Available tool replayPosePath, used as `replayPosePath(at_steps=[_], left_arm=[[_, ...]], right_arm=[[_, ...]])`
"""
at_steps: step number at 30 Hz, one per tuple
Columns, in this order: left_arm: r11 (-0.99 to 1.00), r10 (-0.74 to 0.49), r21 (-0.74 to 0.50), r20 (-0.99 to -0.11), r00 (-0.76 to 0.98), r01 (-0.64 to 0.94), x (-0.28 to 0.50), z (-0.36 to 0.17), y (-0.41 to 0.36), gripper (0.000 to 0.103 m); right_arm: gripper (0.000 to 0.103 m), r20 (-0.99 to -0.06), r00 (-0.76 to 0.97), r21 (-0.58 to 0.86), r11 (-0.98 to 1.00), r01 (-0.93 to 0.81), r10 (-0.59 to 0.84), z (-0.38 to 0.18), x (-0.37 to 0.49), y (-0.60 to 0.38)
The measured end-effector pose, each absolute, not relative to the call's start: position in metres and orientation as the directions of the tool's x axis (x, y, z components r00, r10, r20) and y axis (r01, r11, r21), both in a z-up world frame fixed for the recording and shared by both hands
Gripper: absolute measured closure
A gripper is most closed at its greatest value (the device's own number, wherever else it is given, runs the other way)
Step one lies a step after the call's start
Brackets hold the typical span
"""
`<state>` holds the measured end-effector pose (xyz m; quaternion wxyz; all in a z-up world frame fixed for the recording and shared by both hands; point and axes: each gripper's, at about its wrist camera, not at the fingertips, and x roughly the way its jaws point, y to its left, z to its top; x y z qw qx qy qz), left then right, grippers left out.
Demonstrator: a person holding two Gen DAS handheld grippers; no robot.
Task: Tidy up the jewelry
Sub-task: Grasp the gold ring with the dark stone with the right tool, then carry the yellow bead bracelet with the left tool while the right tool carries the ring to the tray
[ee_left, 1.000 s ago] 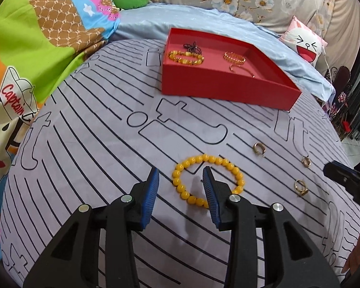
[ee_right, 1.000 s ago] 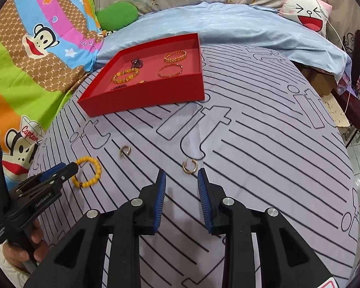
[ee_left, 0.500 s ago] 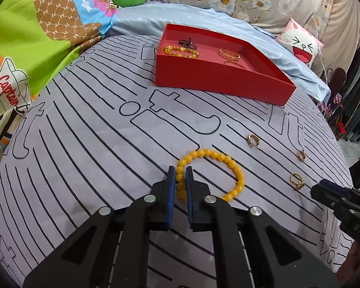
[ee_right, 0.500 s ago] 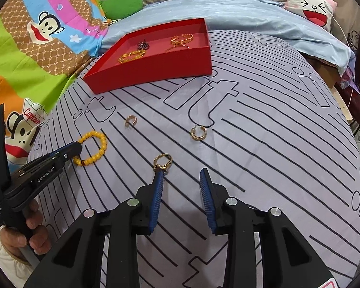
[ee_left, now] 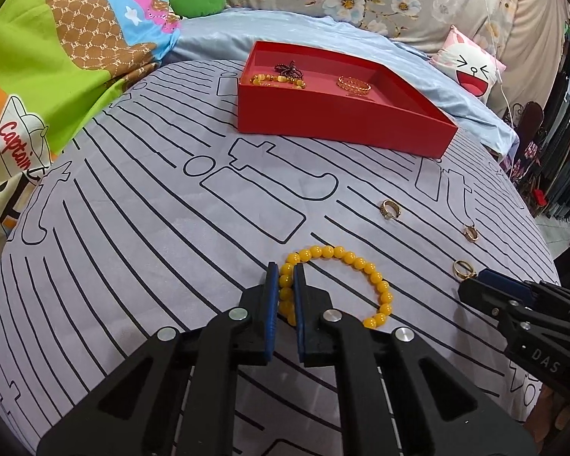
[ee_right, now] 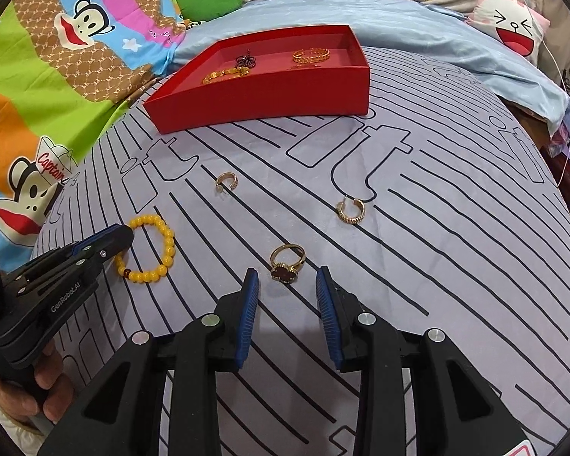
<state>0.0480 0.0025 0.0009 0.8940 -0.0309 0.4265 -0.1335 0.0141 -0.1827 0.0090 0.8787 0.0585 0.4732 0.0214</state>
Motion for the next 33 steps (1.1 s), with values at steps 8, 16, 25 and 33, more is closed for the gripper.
replayPosePath(at_steps=[8, 16, 25, 33], left_arm=[[0.962, -0.268, -0.173, -0.754, 0.6, 0.212, 0.048, 0.001, 0.003, 0.095], [0.964, -0.26, -0.17, -0.756, 0.601, 0.204, 0.047, 0.002, 0.002, 0.095], [0.945, -0.327, -0.258, -0.747, 0.579, 0.201, 0.04, 0.009, 0.006, 0.096], [0.928, -0.371, -0.301, -0.714, 0.594, 0.218, 0.038, 0.035, 0.007, 0.096]], right_arm=[[0.089, -0.826, 0.557, 0.115, 0.993, 0.015, 0.087, 0.008, 0.015, -0.182], [0.089, -0.82, 0.564, 0.126, 0.992, 0.015, 0.095, 0.014, 0.011, -0.183], [0.089, -0.81, 0.577, 0.143, 0.99, 0.02, 0.105, 0.023, 0.009, -0.187], [0.089, -0.792, 0.599, 0.158, 0.987, 0.011, 0.12, 0.036, 0.012, -0.187]])
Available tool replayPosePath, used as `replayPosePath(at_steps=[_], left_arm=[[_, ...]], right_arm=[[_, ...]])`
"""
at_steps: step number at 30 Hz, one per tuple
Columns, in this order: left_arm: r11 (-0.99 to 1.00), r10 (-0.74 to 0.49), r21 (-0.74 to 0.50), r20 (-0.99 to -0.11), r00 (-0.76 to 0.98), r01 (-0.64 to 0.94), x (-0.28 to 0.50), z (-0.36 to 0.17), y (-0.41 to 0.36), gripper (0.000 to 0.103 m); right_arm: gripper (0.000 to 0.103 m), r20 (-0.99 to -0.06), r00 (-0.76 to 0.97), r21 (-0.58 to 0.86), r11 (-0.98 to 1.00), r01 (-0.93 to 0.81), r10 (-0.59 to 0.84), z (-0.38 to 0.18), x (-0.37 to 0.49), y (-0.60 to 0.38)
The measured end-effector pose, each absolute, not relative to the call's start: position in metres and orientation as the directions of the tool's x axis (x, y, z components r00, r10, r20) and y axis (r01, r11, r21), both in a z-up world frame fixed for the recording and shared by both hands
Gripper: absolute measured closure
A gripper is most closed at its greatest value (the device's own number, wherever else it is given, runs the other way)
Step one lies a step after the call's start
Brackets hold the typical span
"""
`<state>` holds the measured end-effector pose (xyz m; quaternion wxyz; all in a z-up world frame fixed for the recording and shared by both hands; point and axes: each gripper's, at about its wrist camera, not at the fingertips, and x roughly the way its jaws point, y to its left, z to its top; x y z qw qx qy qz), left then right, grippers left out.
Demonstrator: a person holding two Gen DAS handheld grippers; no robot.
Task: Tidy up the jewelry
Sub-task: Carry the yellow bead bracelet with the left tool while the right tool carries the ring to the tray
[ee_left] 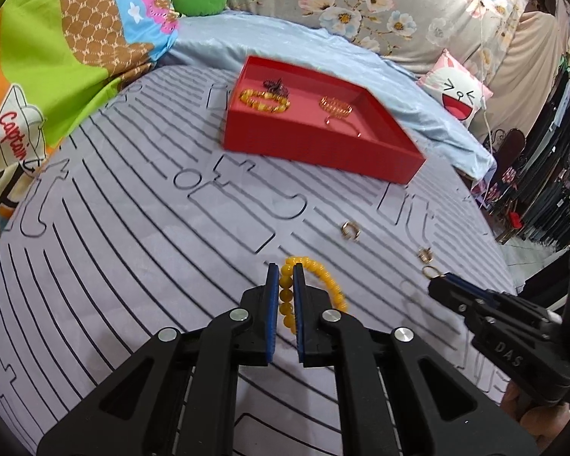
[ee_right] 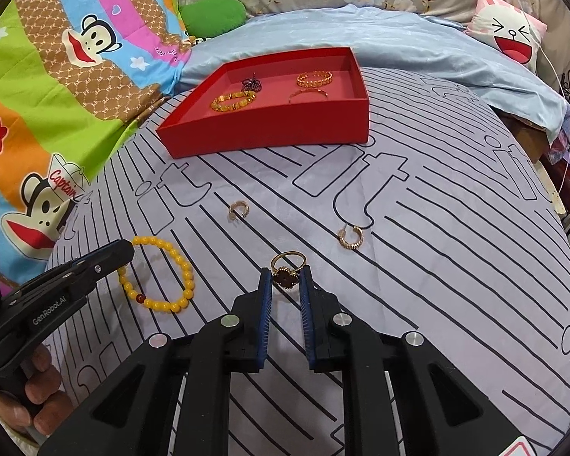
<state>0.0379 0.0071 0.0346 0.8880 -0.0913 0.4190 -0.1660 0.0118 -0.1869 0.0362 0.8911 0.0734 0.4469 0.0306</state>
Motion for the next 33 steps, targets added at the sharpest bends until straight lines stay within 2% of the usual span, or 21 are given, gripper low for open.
replayPosePath(at_steps=[16, 26, 33], left_arm=[[0.898, -0.44, -0.312, -0.639, 0.631, 0.31, 0.071, 0.1, -0.019, 0.096], [0.868, -0.497, -0.303, -0.567, 0.657, 0.395, 0.138, 0.147, -0.058, 0.096], [0.857, -0.515, -0.316, -0.563, 0.646, 0.408, 0.198, 0.15, -0.082, 0.096]], right_arm=[[0.089, -0.736, 0.665, 0.181, 0.983, 0.012, 0.128, 0.073, 0.045, -0.204], [0.089, -0.698, 0.706, 0.189, 0.982, 0.025, 0.117, 0.091, 0.096, -0.224], [0.089, -0.688, 0.716, 0.189, 0.982, 0.02, 0.117, 0.091, 0.135, -0.227]])
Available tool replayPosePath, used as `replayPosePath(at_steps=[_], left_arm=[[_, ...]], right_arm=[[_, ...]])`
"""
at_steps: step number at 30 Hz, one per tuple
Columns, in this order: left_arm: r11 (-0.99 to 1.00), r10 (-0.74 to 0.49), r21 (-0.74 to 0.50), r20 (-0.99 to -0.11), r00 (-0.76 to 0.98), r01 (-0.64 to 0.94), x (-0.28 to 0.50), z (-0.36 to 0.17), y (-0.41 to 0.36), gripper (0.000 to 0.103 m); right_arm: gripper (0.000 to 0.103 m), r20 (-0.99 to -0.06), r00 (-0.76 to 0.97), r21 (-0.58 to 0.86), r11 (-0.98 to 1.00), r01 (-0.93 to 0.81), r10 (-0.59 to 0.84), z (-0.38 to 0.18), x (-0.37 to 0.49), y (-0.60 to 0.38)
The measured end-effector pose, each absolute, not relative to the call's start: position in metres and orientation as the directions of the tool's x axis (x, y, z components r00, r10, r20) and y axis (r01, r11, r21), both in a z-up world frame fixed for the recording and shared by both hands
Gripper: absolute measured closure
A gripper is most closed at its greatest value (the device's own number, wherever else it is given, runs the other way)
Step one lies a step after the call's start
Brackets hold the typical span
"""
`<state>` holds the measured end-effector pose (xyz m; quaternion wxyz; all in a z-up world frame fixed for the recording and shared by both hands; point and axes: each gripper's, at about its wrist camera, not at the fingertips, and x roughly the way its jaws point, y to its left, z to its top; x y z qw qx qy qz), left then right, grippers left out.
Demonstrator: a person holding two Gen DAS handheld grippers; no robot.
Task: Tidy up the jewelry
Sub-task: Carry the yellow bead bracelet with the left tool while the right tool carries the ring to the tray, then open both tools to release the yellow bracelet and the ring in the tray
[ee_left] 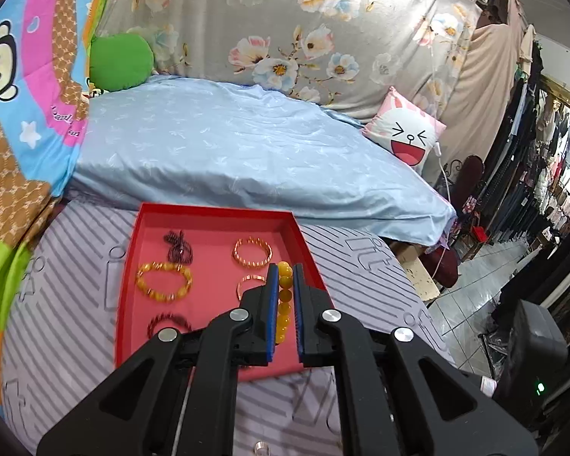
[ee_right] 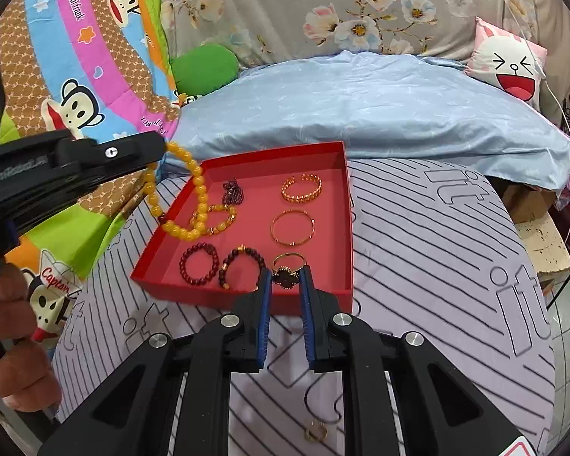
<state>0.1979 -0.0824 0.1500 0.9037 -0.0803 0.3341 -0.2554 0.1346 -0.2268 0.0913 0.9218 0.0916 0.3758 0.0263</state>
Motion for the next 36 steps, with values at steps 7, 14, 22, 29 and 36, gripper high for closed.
replayPosePath(at_steps=[7, 14, 22, 29, 36], left_arm=[[0.849, -0.527, -0.36, -0.609, 0.592, 0.386, 0.251, 0.117, -0.098, 0.096], [0.883, -0.469, -0.339, -0.682, 0.561, 0.325, 0.281, 0.073, -0.095, 0.096], [0.914, -0.406, -0.31, -0.724, 0.557, 0.262, 0.286, 0.044, -0.076, 0.096], [0.933, -0.359, -0.277, -0.733, 0.577, 0.229, 0.288, 0.037, -0.069, 0.095], [0.937, -0.349, -0.283, -0.724, 0.596, 0.205, 0.291, 0.037, -0.061, 0.084]], right_arm=[[0.089, -0.697, 0.705, 0.201, 0.979, 0.015, 0.133, 0.081, 0.168, -0.226], [0.089, -0.715, 0.685, 0.208, 0.978, 0.014, 0.142, 0.066, 0.19, -0.225], [0.089, -0.732, 0.665, 0.211, 0.977, 0.013, 0.15, 0.053, 0.205, -0.223], [0.089, -0.745, 0.649, 0.206, 0.978, 0.006, 0.153, 0.045, 0.216, -0.216], [0.085, -0.748, 0.649, 0.2, 0.98, 0.022, 0.138, 0.04, 0.214, -0.22]])
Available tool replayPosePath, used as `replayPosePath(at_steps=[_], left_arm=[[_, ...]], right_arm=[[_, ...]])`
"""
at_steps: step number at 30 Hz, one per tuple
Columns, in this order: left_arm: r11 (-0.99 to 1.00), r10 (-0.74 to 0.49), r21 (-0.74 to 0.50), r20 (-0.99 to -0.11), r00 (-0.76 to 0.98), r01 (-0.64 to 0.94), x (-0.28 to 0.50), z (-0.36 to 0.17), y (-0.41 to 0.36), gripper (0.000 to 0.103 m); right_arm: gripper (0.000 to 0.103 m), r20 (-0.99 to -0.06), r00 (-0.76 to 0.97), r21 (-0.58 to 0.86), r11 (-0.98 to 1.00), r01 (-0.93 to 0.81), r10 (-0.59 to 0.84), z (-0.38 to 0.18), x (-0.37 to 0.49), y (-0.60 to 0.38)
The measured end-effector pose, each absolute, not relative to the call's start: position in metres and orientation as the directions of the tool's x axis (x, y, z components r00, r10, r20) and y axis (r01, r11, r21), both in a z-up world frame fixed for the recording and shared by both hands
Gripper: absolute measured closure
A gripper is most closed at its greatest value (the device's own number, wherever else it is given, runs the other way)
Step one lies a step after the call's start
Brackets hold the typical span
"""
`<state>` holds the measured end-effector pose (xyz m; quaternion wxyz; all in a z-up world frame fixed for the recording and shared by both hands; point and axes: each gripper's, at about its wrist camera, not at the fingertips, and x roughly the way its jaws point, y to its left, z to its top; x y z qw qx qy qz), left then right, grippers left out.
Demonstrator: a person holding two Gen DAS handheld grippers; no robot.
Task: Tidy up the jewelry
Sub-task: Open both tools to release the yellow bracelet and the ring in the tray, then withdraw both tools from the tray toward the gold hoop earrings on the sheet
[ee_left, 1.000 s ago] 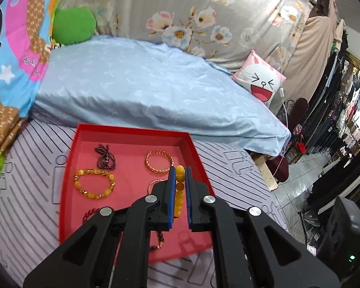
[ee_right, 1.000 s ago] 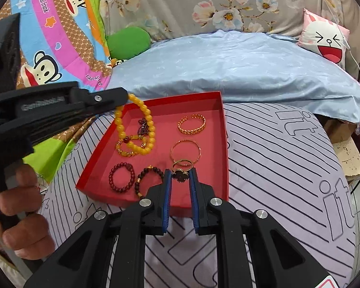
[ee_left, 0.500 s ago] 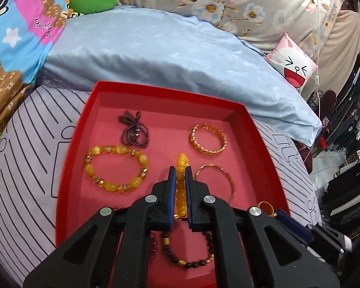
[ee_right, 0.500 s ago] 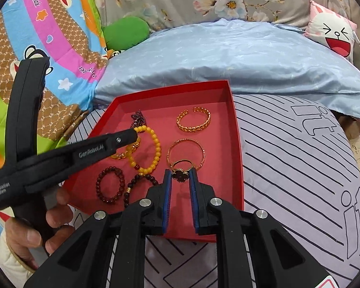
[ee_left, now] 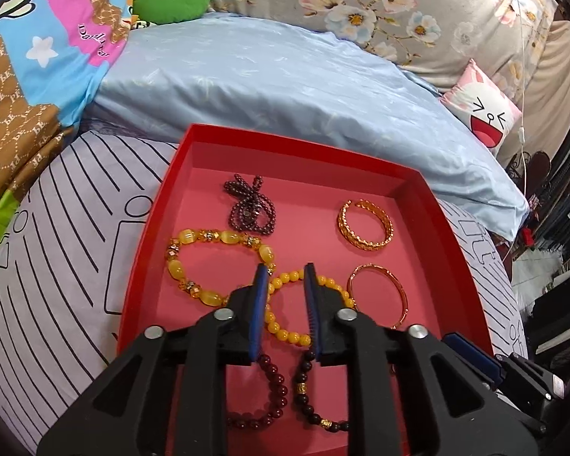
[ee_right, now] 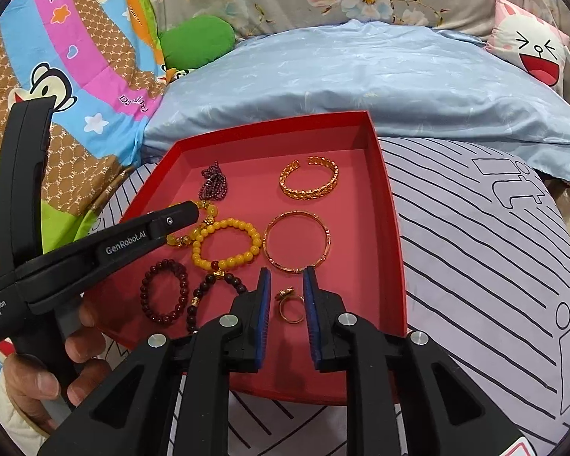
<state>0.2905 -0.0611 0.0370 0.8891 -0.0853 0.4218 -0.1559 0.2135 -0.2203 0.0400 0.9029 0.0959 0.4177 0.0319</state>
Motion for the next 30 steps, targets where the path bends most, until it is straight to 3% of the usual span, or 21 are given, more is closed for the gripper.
replayPosePath(at_steps=[30], left_arm=[[0.939, -0.345, -0.252, -0.681, 0.646, 0.236, 0.194, 0.077, -0.043, 0.079]], right_arm=[[0.085, -0.733, 0.672, 0.193, 0.979, 0.061, 0.103, 0.071, 0.135, -0.226]])
